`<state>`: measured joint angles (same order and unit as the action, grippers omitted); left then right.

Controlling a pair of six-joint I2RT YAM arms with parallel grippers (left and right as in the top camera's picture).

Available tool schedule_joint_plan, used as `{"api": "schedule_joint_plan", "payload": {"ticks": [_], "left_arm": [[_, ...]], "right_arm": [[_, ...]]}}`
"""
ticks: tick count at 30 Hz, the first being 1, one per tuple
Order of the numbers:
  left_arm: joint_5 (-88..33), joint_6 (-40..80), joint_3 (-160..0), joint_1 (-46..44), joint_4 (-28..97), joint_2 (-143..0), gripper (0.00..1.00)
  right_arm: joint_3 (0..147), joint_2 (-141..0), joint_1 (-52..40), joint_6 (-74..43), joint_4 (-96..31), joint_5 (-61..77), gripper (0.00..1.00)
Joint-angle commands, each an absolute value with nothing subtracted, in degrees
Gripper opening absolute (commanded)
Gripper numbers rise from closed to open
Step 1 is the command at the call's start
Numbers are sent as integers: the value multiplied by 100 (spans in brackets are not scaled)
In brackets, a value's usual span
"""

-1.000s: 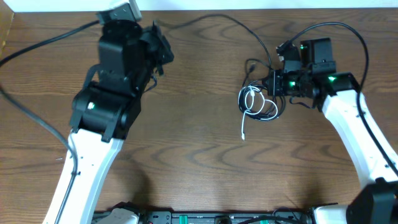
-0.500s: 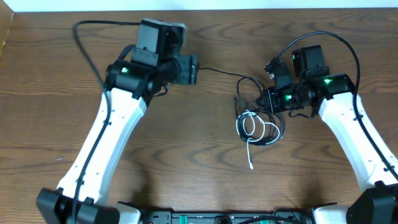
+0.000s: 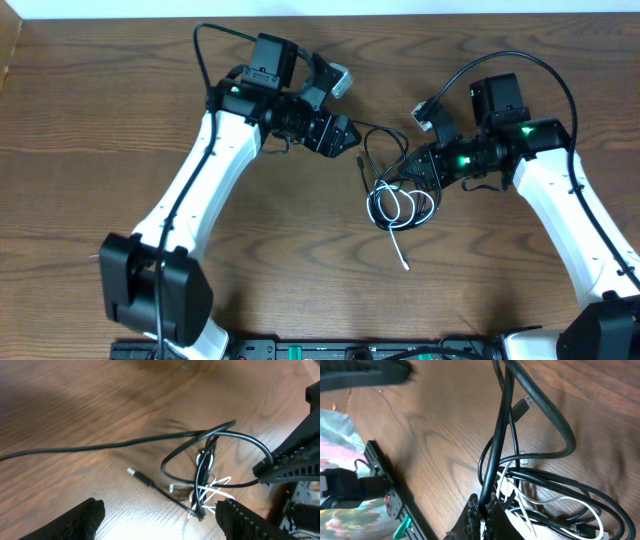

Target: Untangle cables

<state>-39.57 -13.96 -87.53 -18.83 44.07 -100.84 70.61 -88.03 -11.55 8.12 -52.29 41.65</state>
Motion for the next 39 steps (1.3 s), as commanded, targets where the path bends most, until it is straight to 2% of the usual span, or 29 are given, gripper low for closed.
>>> {"api": "schedule_joint_plan", "payload": {"ticks": [1, 13, 15, 20, 23, 25, 26, 30, 35, 39], "left_arm": [[-4309, -1649, -8836, -1911, 4388, -10315, 77], [-4263, -1146, -8831, -2368, 3063, -10982, 77], [-4244, -1002, -8831, -2401, 2858, -11128, 73], [-4215, -777, -8831, -2401, 2550, -11316, 57], [-3929, -757, -8831, -2390, 2512, -11316, 35], [-3743, -722, -8831, -2353, 2519, -11316, 12], [-3649, -633, -8831, -2329, 2517, -11316, 8], [-3308, -110, -8833, -2112, 2515, -11249, 8], [-3251, 408, -8833, -1737, 2630, -10899, 8], [-3253, 552, -8833, -1575, 2895, -10425, 8]], "right_arm": [[7124, -8809, -1162, 998, -5225, 4563, 1], [7124, -8809, -1162, 1061, -5210, 4805, 1], [7124, -8809, -1160, 1061, -5210, 4807, 1], [7124, -8809, -1155, 1061, -5207, 4805, 1], [7124, -8809, -1118, 1057, -5203, 4805, 1], [7124, -8809, -1066, 1024, -5188, 4803, 1], [7124, -8809, -1035, 972, -5177, 4801, 1], [7124, -8809, -851, 250, -5022, 4346, 1], [7124, -8809, -729, -1225, -4849, 2429, 1], [7122, -8820, -727, -1964, -4685, 1232, 1]]}}
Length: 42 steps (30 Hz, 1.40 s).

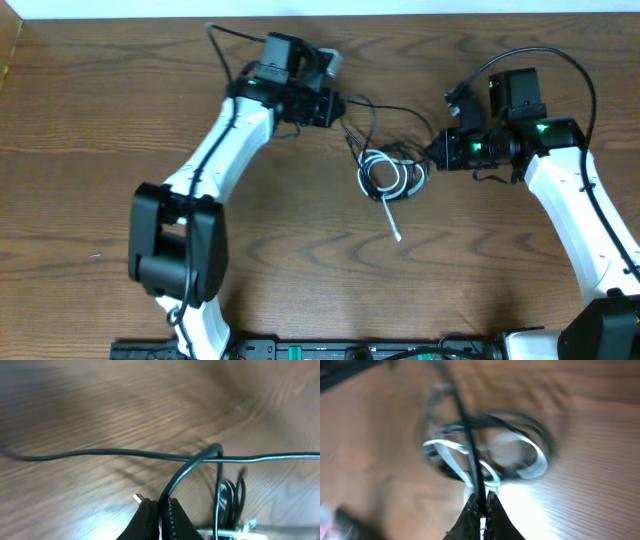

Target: Untangle cables

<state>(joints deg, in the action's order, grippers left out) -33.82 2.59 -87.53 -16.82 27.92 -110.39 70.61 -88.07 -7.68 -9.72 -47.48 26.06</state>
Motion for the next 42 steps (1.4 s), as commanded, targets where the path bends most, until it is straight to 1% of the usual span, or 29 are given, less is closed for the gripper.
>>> {"api": "schedule_joint_plan", "payload": {"ticks": [1, 3, 5, 14, 17, 18, 19, 20, 24, 28, 29, 31, 32, 34, 37, 40, 41, 42], "left_arm": [[-3253, 550, -8833, -1564, 2956, -10304, 7], [-3249, 548, -8833, -1566, 3087, -9861, 7], [-3234, 548, -8833, -1562, 3100, -9526, 7], [-2993, 749, -8833, -1354, 2847, -8197, 8], [-2993, 829, -8833, -1352, 2510, -7922, 7], [-2993, 834, -8833, -1352, 2368, -7843, 7], [-2991, 878, -8833, -1352, 2241, -7782, 8], [-2993, 939, -8833, -1352, 2075, -7721, 8], [-2991, 1024, -8833, -1352, 1629, -7605, 7], [-2993, 1028, -8831, -1354, 1822, -7706, 7], [-2993, 1026, -8831, -1358, 1964, -7762, 7], [-2993, 1024, -8831, -1358, 2244, -7889, 8], [-2993, 1022, -8831, -1358, 2499, -8049, 7], [-2993, 1017, -8831, -1387, 2709, -8256, 8], [-2991, 1015, -8831, -1459, 2827, -8582, 9], [-2987, 910, -8831, -1584, 2814, -8967, 17], [-2985, 845, -8831, -1636, 2805, -9085, 23], [-2919, 797, -8831, -1699, 2805, -9240, 25]], "right_arm": [[7122, -8833, -727, -2095, -4637, 972, 1], [7122, -8921, -720, -2331, -4517, 410, 1], [7122, -9041, -692, -2375, -4451, 290, 1], [7122, -9920, -327, -2320, -4429, 502, 1], [7122, -10108, -215, -1997, -4303, 904, 1], [7122, -10130, -193, -1780, -4246, 1122, 7], [7122, -10138, -174, -1529, -4189, 1367, 16], [7122, -10138, -161, -1326, -4143, 1566, 20], [7124, -10123, -143, -1168, -4091, 1820, 20], [7124, -10123, -143, -996, -4091, 1955, 21], [7124, -10125, -143, -939, -4093, 1988, 22], [7124, -10123, -143, -908, -4099, 1986, 28], [7124, -10123, -115, -913, -4093, 1997, 37], [7153, -10121, -67, -910, -4097, 2104, 47], [7286, -10103, 73, -910, -4189, 2307, 53], [7531, -10051, 287, -792, -4414, 2497, 57], [7634, -10020, 375, -744, -4510, 2550, 57], [7741, -9981, 469, -701, -4613, 2569, 58]]}}
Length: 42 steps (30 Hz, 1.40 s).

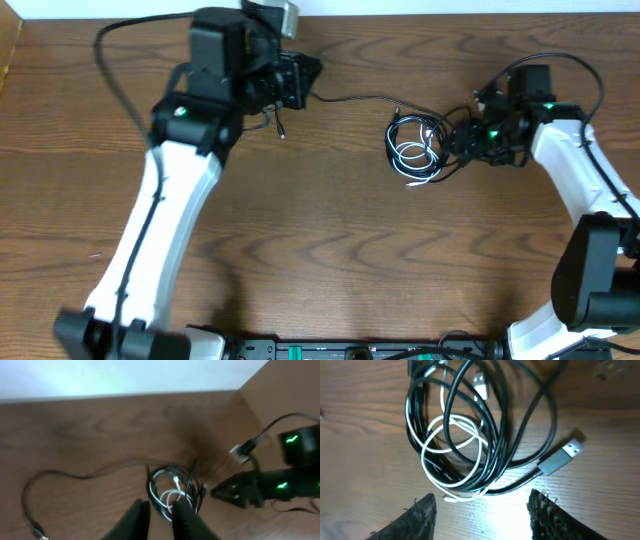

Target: Untangle cables

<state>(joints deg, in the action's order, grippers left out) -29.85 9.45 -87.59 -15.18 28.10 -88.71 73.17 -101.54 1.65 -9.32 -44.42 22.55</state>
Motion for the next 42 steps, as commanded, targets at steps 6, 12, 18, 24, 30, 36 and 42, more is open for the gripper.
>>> {"api": "schedule_joint_plan", "payload": {"ticks": [6, 12, 18, 24, 30, 36, 42], "left_arm": [[-2565, 460, -8831, -2200, 2580, -10189, 41], [-2281, 408, -8833, -2687, 1782, -10938, 52], [-2283, 412, -8838, -3065, 703, -11640, 56], [-2281, 499, -8838, -3452, -161, -12223, 56], [-1918, 497, -8838, -3889, -646, -12630, 60], [-1533, 497, -8838, -4191, -1061, -12995, 64], [-829, 499, -8838, -4211, -1452, -13286, 64]], "right_arm": [[8204, -9559, 1087, -545, -4987, 2569, 70], [8208, -9242, 1538, -548, -5043, 2569, 76], [8197, -9236, 1627, -541, -5231, 2569, 76], [8189, -9236, 1619, -502, -5345, 2569, 76], [8173, -9236, 1612, -504, -5417, 2571, 76], [8173, -9236, 1605, -445, -5618, 2571, 75], [8171, -9236, 1603, -303, -5776, 2569, 74]]}}
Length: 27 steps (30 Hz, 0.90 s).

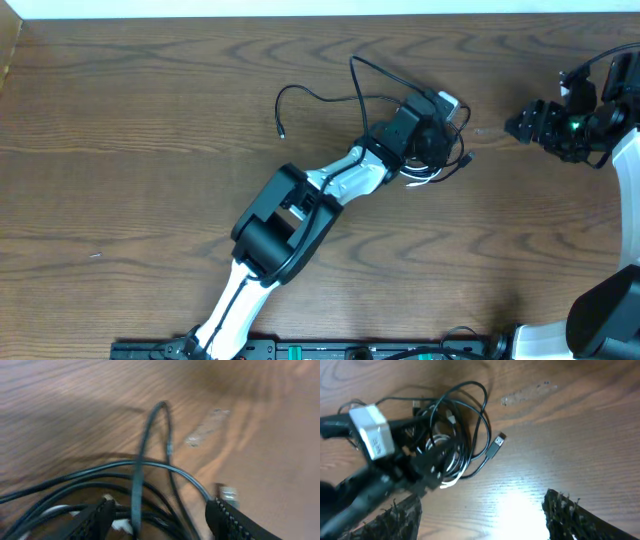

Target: Untangle cables

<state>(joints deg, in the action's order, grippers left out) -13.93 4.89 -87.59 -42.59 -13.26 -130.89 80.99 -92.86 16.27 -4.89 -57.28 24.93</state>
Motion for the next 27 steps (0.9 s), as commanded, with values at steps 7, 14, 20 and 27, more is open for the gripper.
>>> {"api": "schedule_joint_plan", "payload": {"ticks": [7, 14, 20, 27], "left_arm": [[-683, 499, -8838, -4235, -1682, -13303, 60], [-681, 499, -8838, -4257, -1680, -13303, 25], [-681, 502, -8838, -4235, -1400, -13093, 7], [-683, 499, -8838, -4130, 377, -11649, 7]], "right_arm": [[8169, -9236, 1603, -266, -5791, 2571, 74], [8169, -9236, 1603, -266, -5793, 2569, 74], [8169, -9236, 1603, -268, -5771, 2569, 74], [8169, -9236, 1581, -268, -5699, 2574, 75]]}}
